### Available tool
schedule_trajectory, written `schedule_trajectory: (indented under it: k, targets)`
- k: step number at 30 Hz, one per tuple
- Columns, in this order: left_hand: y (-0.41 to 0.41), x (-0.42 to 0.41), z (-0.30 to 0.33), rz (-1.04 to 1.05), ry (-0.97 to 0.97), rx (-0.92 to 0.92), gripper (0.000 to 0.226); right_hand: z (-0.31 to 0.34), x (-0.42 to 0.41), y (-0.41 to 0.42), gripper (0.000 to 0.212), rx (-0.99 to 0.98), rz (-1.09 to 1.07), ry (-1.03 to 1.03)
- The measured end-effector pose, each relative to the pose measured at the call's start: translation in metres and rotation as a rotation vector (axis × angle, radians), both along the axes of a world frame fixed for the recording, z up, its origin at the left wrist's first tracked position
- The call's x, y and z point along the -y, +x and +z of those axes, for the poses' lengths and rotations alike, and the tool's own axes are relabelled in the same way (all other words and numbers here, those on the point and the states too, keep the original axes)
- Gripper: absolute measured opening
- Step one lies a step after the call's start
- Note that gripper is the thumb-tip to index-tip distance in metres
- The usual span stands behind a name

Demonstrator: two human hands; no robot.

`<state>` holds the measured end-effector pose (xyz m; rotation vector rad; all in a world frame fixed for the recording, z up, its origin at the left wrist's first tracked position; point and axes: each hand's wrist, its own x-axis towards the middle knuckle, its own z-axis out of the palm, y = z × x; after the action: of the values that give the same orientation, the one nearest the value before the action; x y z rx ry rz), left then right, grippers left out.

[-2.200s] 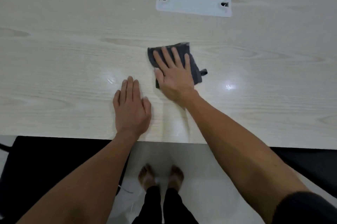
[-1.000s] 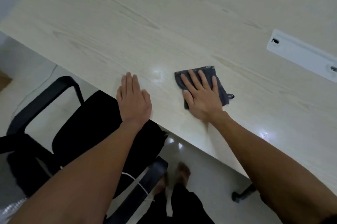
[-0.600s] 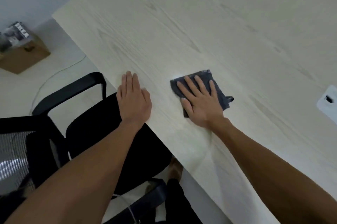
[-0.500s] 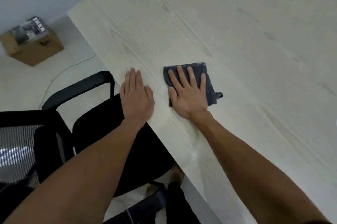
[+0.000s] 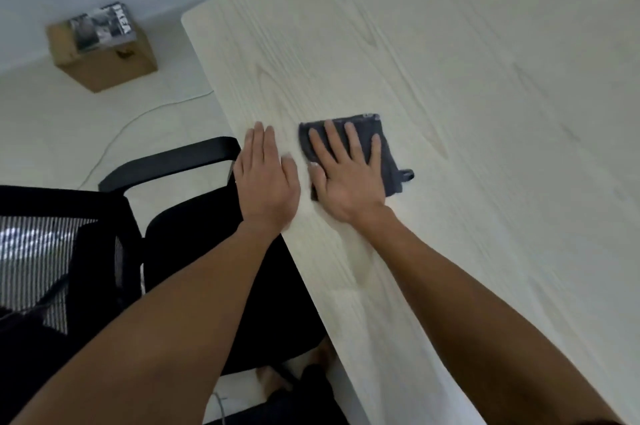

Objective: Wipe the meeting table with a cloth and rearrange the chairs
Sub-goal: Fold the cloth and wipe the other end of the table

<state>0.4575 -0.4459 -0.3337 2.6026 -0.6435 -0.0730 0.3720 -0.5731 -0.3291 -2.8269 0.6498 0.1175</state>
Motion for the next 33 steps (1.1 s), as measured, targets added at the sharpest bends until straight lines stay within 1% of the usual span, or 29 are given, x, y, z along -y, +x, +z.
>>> schedule_trajectory:
  k: [2, 3, 4, 5, 6, 7, 9, 10, 11, 12, 13, 15, 16, 17, 19, 21, 22, 23, 24, 26, 28, 31, 32, 33]
  targets:
    - [0.005, 0.001, 0.000, 0.003, -0.009, -0.007, 0.062, -0.004, -0.010, -0.021, 0.058, -0.010, 0.341, -0.029]
    - [0.009, 0.002, 0.000, 0.001, -0.011, 0.005, 0.062, -0.005, -0.002, -0.042, 0.057, -0.015, 0.480, -0.043]
    - [0.013, 0.002, 0.001, -0.001, -0.004, 0.020, 0.062, -0.004, 0.013, -0.059, 0.056, -0.028, 0.557, -0.049]
    - [0.017, 0.002, 0.001, -0.007, 0.014, 0.020, 0.061, -0.005, 0.032, -0.067, 0.056, -0.029, 0.534, -0.061]
    - [0.021, 0.003, 0.001, -0.017, 0.039, 0.004, 0.061, -0.006, 0.052, -0.066, 0.056, -0.022, 0.425, -0.062]
    - [0.024, 0.003, 0.000, -0.031, 0.067, -0.015, 0.061, -0.005, 0.067, -0.053, 0.057, -0.012, 0.270, -0.066]
    - [0.028, 0.003, -0.004, -0.062, 0.110, -0.026, 0.063, -0.005, 0.076, -0.001, 0.059, -0.001, -0.038, -0.032]
    - [0.029, 0.003, -0.007, -0.074, 0.122, -0.014, 0.064, -0.003, 0.069, 0.027, 0.060, -0.005, -0.107, -0.007]
    - [0.031, 0.003, -0.009, -0.077, 0.125, 0.000, 0.065, -0.002, 0.058, 0.047, 0.061, -0.010, -0.092, 0.002]
    - [0.032, 0.003, -0.011, -0.074, 0.121, 0.010, 0.066, -0.002, 0.047, 0.055, 0.061, -0.010, -0.007, -0.007]
    - [0.034, 0.004, -0.011, -0.067, 0.117, 0.018, 0.068, -0.004, 0.040, 0.050, 0.061, -0.012, 0.126, -0.025]
    - [0.041, 0.007, -0.011, -0.060, 0.116, 0.026, 0.068, -0.006, 0.046, 0.012, 0.058, -0.008, 0.357, -0.051]
    - [0.044, 0.009, -0.010, -0.057, 0.123, 0.023, 0.068, -0.006, 0.057, -0.008, 0.057, -0.028, 0.414, -0.056]
    - [0.047, 0.011, -0.009, -0.058, 0.132, 0.014, 0.067, -0.004, 0.073, -0.020, 0.056, -0.050, 0.397, -0.056]
    - [0.051, 0.015, -0.011, -0.061, 0.128, -0.004, 0.065, 0.000, 0.110, -0.012, 0.056, -0.068, 0.178, -0.041]
    - [0.052, 0.018, -0.016, -0.053, 0.122, -0.011, 0.065, 0.005, 0.136, 0.034, 0.058, -0.073, -0.110, -0.023]
    - [0.050, 0.019, -0.019, -0.040, 0.121, -0.003, 0.066, 0.006, 0.142, 0.064, 0.059, -0.066, -0.213, -0.004]
    - [0.050, 0.020, -0.022, -0.023, 0.112, 0.013, 0.066, 0.006, 0.143, 0.097, 0.060, -0.055, -0.263, 0.010]
    - [0.050, 0.020, -0.024, -0.009, 0.095, 0.028, 0.066, 0.004, 0.139, 0.126, 0.060, -0.044, -0.266, 0.015]
    - [0.053, 0.021, -0.027, -0.001, 0.071, 0.047, 0.065, 0.001, 0.115, 0.172, 0.060, -0.035, -0.161, 0.017]
    - [0.053, 0.020, -0.028, 0.001, 0.083, 0.054, 0.065, -0.001, 0.084, 0.187, 0.059, -0.025, 0.041, 0.001]
    - [0.050, 0.021, -0.027, 0.004, 0.114, 0.072, 0.065, -0.003, 0.074, 0.146, 0.056, -0.012, 0.443, -0.031]
    - [0.051, 0.021, -0.025, 0.008, 0.117, 0.080, 0.064, -0.003, 0.085, 0.130, 0.055, -0.024, 0.528, -0.032]
    - [0.050, 0.021, -0.025, 0.009, 0.112, 0.081, 0.064, -0.003, 0.102, 0.120, 0.054, -0.032, 0.533, -0.042]
